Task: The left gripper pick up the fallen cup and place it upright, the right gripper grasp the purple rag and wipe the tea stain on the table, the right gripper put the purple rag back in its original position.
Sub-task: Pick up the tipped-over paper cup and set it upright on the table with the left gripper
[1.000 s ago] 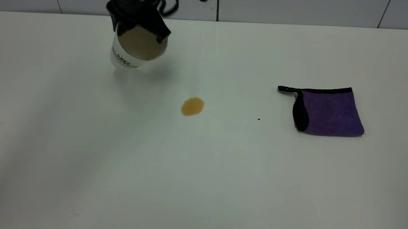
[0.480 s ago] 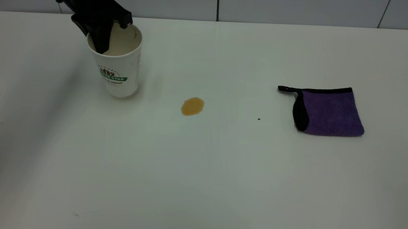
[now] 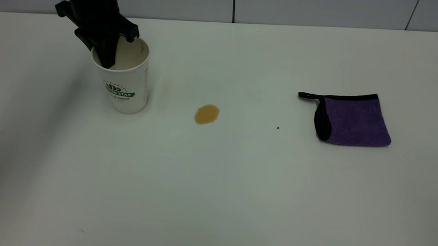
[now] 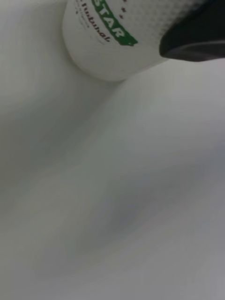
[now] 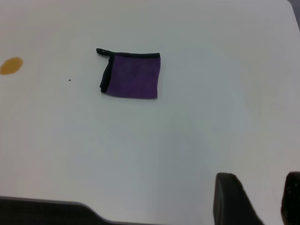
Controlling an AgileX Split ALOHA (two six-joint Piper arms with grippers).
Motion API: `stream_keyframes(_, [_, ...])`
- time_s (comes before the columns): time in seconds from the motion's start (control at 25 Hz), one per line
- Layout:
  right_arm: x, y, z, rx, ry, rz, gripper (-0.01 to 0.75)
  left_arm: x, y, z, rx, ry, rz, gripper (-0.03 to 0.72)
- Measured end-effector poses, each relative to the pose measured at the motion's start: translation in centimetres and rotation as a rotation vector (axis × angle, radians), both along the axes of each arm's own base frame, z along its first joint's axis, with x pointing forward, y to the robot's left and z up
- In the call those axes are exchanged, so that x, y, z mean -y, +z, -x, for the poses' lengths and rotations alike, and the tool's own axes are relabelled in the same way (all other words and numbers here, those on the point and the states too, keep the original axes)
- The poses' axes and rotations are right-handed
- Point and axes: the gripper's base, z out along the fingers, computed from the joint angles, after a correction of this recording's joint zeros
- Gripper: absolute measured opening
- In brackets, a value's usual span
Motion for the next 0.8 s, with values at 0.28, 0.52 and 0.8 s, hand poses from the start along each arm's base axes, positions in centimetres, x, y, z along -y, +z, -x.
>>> stream_keyframes(0.28, [0.0,0.0,0.0,0.0,0.0,0.0,0.299,0.0,-0.2,-0.1,0.004,0.004,0.002,0.224])
stream_keyframes(0.52, [0.0,0.0,0.0,0.0,0.0,0.0,0.299,0.0,0.2,0.0,-0.008,0.007,-0.001,0.448])
stream_keyframes(0.8, [0.0,0.0,0.0,0.0,0.0,0.0,0.299,-0.1,5.9,-0.4,0.038,0.002,-0.016,0.476])
